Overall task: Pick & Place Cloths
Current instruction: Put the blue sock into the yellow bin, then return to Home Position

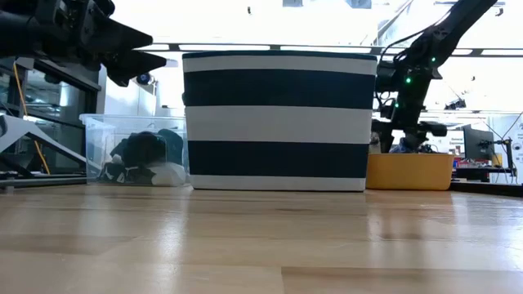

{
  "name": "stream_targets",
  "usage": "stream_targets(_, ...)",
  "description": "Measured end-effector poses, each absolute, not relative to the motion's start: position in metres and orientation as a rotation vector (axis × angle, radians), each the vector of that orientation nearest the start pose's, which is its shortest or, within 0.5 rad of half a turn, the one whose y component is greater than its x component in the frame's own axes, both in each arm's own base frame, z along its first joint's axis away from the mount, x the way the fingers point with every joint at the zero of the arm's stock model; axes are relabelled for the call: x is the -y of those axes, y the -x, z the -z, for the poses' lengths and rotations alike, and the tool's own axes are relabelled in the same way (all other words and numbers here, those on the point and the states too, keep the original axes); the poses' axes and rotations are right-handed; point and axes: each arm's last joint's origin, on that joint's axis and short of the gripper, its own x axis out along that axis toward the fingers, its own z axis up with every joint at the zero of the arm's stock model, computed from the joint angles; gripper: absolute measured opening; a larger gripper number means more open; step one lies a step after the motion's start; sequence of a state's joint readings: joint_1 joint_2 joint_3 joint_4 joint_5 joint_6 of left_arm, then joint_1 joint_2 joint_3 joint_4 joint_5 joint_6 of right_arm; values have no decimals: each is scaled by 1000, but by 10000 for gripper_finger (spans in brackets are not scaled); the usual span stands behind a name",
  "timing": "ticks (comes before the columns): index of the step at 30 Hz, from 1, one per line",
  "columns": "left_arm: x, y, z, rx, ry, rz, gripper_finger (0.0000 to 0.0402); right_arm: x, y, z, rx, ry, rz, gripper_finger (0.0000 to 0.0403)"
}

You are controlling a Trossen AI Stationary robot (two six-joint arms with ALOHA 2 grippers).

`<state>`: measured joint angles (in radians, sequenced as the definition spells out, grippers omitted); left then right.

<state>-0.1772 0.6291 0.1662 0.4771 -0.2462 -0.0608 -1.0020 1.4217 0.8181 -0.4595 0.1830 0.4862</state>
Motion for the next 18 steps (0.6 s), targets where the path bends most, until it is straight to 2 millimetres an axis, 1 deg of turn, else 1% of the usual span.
stream_targets(10,19,-147,-205,17,61,-71,281,209,-127,-218,-710,-794,1327,215)
stream_targets(15,19,-147,-206,24,62,-72,281,203,-123,-235,-621,-764,1320,215)
stream_targets(18,19,-147,-206,21,60,-81,281,202,-122,-239,-586,-752,1321,213)
